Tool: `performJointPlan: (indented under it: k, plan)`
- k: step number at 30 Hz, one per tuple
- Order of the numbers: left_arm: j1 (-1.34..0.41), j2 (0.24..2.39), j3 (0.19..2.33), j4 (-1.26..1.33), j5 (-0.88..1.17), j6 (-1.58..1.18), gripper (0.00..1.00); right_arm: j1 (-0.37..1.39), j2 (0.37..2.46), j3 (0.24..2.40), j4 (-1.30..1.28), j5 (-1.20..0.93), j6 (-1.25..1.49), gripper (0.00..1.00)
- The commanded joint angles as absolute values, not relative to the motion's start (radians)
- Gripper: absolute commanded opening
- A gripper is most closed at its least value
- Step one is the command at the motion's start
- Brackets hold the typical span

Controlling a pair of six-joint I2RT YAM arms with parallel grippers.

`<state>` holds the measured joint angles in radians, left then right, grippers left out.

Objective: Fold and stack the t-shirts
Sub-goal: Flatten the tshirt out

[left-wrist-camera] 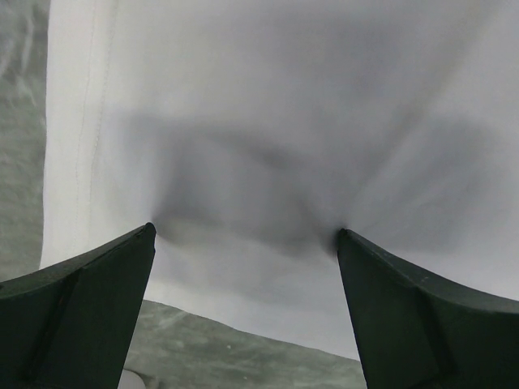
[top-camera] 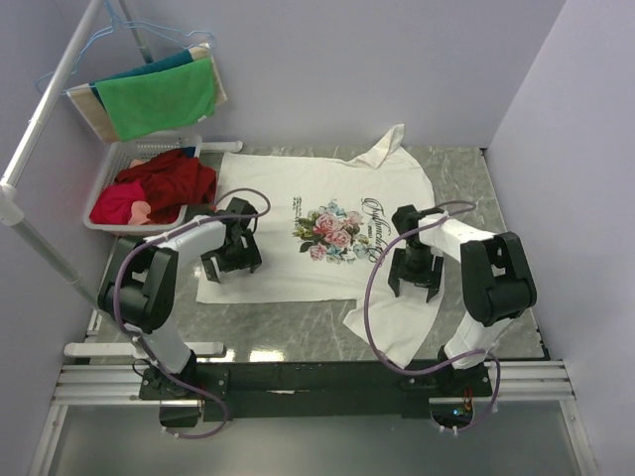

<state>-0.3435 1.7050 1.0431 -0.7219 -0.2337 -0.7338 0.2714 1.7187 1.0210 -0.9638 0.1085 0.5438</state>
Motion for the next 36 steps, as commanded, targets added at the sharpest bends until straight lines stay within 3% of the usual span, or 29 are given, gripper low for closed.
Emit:
performJointPlan:
  k: [1,10,17,25,31,36]
  plan:
    - [-0.388,1.663,0.999,-0.827,-0.256,-0.768,0.99,0.226,1.689,0.982,-1.026,0.182,0.512,0.82]
    - [-0.402,1.612,0.928,-0.862,-0.268,-0.816,0.99,0.215,1.684,0.936,-1.045,0.205,0.520,0.82]
    - [-0.402,1.606,0.914,-0.861,-0.261,-0.822,0.99,0.158,1.720,1.000,-1.095,0.351,0.580,0.82]
    - [-0.402,1.605,0.943,-0.867,-0.268,-0.825,1.00,0.113,1.732,1.083,-1.121,0.327,0.620,0.76]
    - [-0.402,1.523,1.066,-0.923,-0.363,-0.833,0.99,0.135,1.599,1.213,-1.143,0.322,0.670,0.76]
    - [-0.355,1.578,1.267,-0.865,-0.428,-0.792,0.99,0.133,1.629,1.398,-1.094,0.261,0.680,0.76]
